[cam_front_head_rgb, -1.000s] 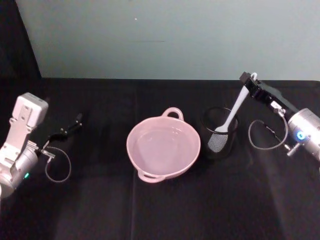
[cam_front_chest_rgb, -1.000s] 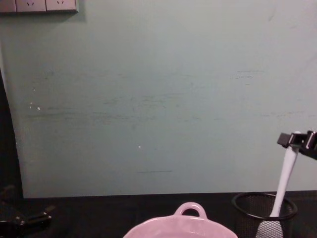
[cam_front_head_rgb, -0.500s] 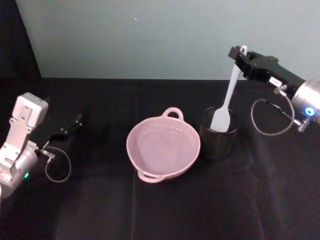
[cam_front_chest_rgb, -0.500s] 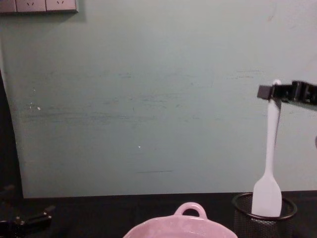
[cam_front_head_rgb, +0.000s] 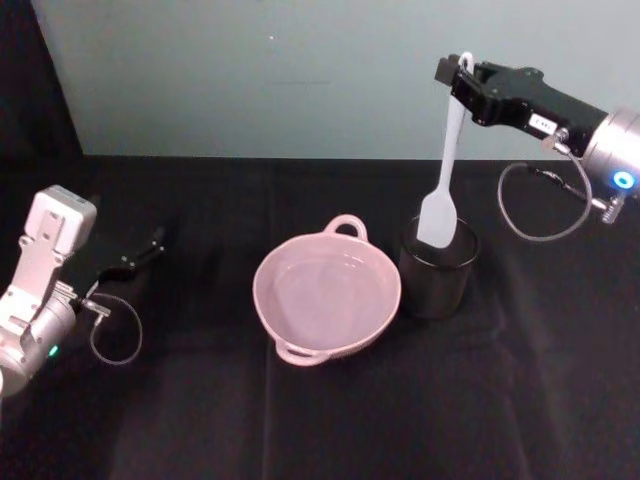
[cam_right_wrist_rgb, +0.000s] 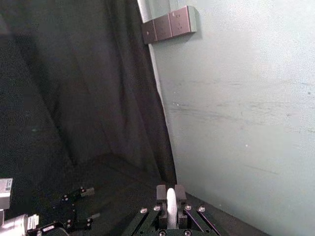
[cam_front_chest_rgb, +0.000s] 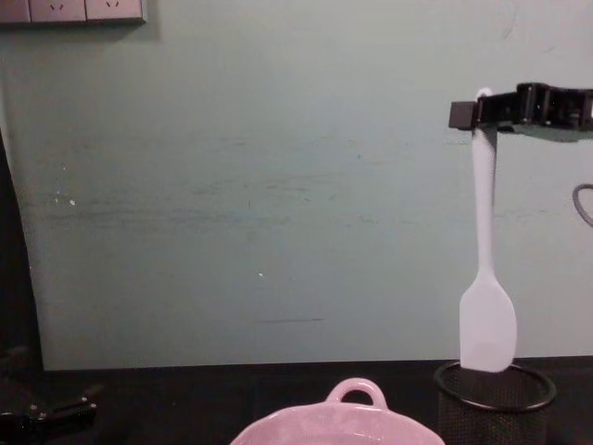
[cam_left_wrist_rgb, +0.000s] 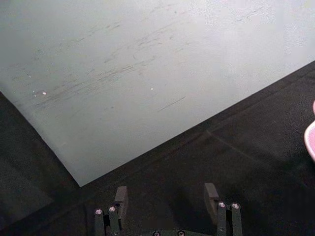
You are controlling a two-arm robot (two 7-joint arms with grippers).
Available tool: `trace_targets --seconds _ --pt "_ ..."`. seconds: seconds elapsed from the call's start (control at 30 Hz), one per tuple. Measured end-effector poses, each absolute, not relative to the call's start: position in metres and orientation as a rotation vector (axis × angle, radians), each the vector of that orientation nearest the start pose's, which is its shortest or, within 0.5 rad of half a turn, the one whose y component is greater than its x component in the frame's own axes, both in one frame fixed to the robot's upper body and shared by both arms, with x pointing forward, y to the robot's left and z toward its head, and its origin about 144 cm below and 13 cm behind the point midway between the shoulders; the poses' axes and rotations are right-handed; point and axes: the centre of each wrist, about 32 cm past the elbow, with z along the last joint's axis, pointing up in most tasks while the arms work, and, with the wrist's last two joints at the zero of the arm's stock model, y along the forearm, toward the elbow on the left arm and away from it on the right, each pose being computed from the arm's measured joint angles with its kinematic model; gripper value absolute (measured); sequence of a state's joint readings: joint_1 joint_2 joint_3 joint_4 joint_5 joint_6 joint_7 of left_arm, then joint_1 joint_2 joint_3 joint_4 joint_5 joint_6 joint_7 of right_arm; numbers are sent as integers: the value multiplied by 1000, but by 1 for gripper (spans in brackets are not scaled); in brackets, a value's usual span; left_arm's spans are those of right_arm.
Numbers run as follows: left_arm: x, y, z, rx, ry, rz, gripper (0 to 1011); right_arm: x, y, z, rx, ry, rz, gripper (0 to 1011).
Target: Use the one hand to pick up the spoon and stir the clear water in the bowl.
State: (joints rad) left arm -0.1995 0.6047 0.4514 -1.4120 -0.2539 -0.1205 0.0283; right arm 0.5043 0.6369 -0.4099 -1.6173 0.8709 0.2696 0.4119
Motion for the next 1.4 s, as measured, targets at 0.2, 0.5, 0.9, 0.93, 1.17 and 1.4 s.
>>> trace_targets --seconds 0.2,0.5,0.9,0.93,1.17,1.4 --pt "489 310 1140 305 -285 1248 1011 545 -288 1323 65 54 -760 106" --pt "489 310 1140 305 -285 1248 1011 545 -289 1321 66 59 -762 107" --pt "489 310 1140 305 -285 1248 1011 545 -289 1320 69 61 -764 107" --pt "489 310 1140 304 -285 1248 1011 545 -289 1320 69 61 -764 107" --pt "489 310 1140 304 -285 1248 1011 545 -289 1320 71 62 -764 107" --pt "489 310 1140 305 -285 1248 1011 554 -272 1311 65 61 -715 107"
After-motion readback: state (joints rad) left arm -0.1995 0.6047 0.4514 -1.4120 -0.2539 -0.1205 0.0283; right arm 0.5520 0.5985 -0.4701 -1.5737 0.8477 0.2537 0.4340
